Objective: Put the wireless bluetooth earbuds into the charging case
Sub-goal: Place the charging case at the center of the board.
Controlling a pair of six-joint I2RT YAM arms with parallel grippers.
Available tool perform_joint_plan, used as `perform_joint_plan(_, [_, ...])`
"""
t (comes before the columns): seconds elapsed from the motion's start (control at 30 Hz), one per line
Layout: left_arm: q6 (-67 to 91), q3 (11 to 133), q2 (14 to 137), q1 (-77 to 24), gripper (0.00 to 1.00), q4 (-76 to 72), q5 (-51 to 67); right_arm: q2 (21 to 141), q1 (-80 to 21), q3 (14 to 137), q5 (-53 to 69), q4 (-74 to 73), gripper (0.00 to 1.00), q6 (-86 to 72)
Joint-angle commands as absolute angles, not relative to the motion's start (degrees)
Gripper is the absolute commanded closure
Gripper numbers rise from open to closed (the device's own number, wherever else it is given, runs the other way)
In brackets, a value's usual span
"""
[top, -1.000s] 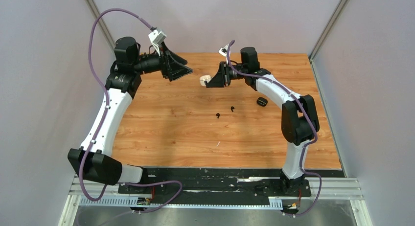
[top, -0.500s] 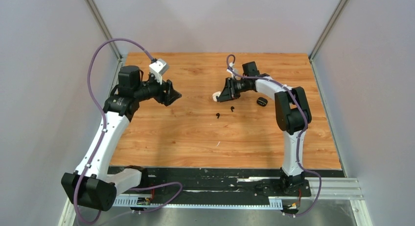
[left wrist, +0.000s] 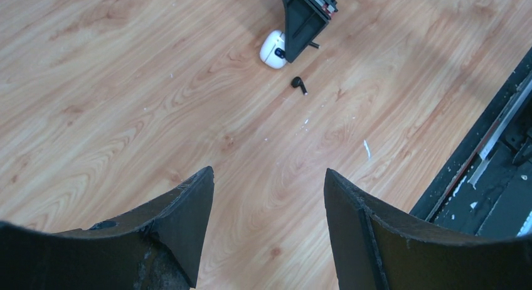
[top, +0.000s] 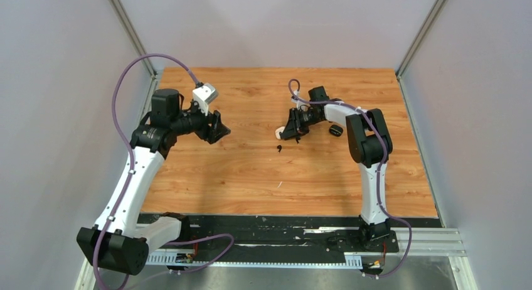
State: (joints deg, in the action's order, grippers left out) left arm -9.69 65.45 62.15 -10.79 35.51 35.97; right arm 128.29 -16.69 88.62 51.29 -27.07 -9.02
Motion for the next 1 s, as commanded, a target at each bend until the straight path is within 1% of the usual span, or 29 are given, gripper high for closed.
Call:
perform_joint_plan(0.0, [-12.1, 66.6, 62.2, -10.6, 0.28, 36.7, 36.5, 129.3, -16.4, 90.9, 45.1, -27.6, 0.88, -7.5])
perform_joint_plan(0.1, [-12.1, 66.6, 61.7, -10.6, 0.28, 36.9, 36.8, 130.8, -16.0, 91.6, 44.1, -27.7, 0.86, -7.4])
perform_joint_plan(0.17, [-12.1, 66.8, 61.4, -10.6, 0.28, 36.9, 36.9, 131.4, -15.9, 92.1, 43.6, -27.8, 0.81, -7.3])
perform_joint_plan(0.3, [-11.9, 67.0, 61.2, -10.6, 0.27, 36.7, 37.0, 131.6, -16.0, 93.2, 41.7, -27.8, 0.58, -6.6])
perform_joint_plan(0.37, [-11.1, 67.1, 61.2, -10.6, 0.27, 35.9, 36.8, 130.9, -16.0, 93.7, 37.7, -27.8, 0.42, -6.3])
perform_joint_plan(0.43, [-10.4, 67.0, 61.2, -10.6, 0.27, 34.6, 36.6, 130.0, -16.0, 94.0, 33.6, -27.9, 0.35, -6.5])
perform_joint_plan(0.5, [-9.1, 66.6, 61.1, -10.6, 0.27, 32.9, 36.4, 129.2, -15.9, 94.4, 31.9, -28.0, 0.31, -5.8])
perform_joint_plan(0.63, [-5.8, 64.8, 61.2, -10.6, 0.26, 29.1, 37.1, 126.5, -15.8, 94.4, 30.8, -28.1, 0.27, -4.8])
perform_joint_plan(0.73, [-4.4, 63.9, 61.8, -10.6, 0.26, 27.0, 37.9, 124.0, -16.0, 93.0, 28.1, -28.2, 0.20, -6.6])
perform_joint_plan(0.87, [-2.8, 62.8, 62.1, -10.6, 0.26, 24.6, 38.4, 120.2, -16.6, 90.6, 23.6, -27.8, 0.14, -6.8])
perform_joint_plan(0.97, [-2.4, 62.5, 62.2, -10.6, 0.26, 24.0, 37.9, 117.7, -16.5, 89.6, 17.9, -27.9, 0.14, -4.5])
